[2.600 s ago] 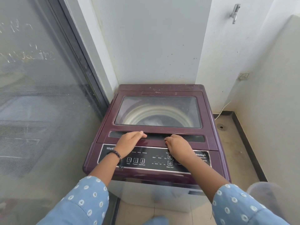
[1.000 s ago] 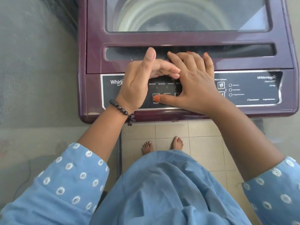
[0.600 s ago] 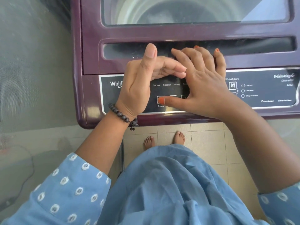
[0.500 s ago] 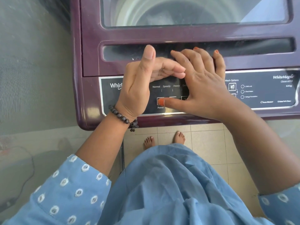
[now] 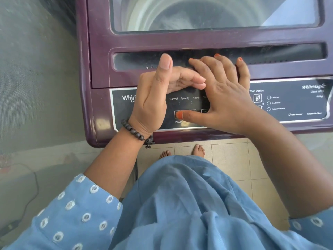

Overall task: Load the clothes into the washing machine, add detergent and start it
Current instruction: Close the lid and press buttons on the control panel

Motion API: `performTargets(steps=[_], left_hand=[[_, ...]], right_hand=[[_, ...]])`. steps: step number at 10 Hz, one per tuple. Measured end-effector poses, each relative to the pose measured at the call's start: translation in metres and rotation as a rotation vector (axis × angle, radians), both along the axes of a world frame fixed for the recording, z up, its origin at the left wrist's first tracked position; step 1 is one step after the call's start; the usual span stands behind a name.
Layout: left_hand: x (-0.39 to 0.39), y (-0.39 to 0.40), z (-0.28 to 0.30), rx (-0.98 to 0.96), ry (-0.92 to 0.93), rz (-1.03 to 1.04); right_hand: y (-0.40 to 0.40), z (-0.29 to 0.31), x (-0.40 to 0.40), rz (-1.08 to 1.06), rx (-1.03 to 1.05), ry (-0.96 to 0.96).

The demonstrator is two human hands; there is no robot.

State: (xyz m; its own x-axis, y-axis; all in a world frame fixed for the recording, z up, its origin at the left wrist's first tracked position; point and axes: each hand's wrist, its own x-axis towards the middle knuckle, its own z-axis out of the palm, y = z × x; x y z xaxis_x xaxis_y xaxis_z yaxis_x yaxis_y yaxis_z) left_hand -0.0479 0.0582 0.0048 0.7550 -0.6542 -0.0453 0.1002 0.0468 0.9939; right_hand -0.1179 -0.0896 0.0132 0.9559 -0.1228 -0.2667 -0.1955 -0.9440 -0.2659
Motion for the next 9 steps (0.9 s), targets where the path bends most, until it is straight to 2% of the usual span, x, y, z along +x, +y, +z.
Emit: performTargets(steps=[9], left_hand=[[0.0038, -0.0042, -0.0011, 0.002, 0.007, 0.012]], right_hand=[[-0.0014, -0.0007, 0.0039, -0.027, 0.005, -0.007]])
